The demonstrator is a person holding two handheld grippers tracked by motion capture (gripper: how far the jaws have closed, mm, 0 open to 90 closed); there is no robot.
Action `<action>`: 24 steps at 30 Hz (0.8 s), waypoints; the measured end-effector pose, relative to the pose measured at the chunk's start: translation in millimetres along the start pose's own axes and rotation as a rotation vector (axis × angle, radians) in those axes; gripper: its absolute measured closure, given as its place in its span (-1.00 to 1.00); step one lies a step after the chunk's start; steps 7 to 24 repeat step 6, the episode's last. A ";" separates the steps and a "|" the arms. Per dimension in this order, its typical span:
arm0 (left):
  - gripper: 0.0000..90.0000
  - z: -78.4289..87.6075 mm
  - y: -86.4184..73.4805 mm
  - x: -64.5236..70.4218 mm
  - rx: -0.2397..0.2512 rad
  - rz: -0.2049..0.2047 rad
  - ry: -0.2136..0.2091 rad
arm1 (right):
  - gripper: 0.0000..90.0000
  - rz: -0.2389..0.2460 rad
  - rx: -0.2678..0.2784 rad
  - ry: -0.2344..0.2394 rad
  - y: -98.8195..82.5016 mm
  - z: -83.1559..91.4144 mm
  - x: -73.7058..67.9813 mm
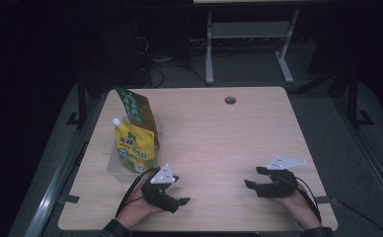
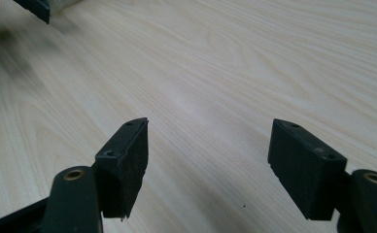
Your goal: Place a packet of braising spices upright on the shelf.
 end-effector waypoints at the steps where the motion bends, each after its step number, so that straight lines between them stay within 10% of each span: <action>1: -0.63 0.1 -0.2 -0.7 -0.003 -0.005 0.003 | -0.32 0.001 0.002 0.002 0.3 0.4 0.0; 24: -0.63 -0.2 0.6 -0.6 0.006 0.003 0.008 | -0.34 -0.007 0.012 0.001 1.7 0.7 1.2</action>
Point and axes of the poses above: each handheld gripper's, and its own axes: z roughly backward along the jaws, y roughly out of its top, x roughly to its right, the point moved 6 cm from there along -z, roughly forward along the jaws, and after that the axes turned 4 degrees about -z, right-handed, at the moved point
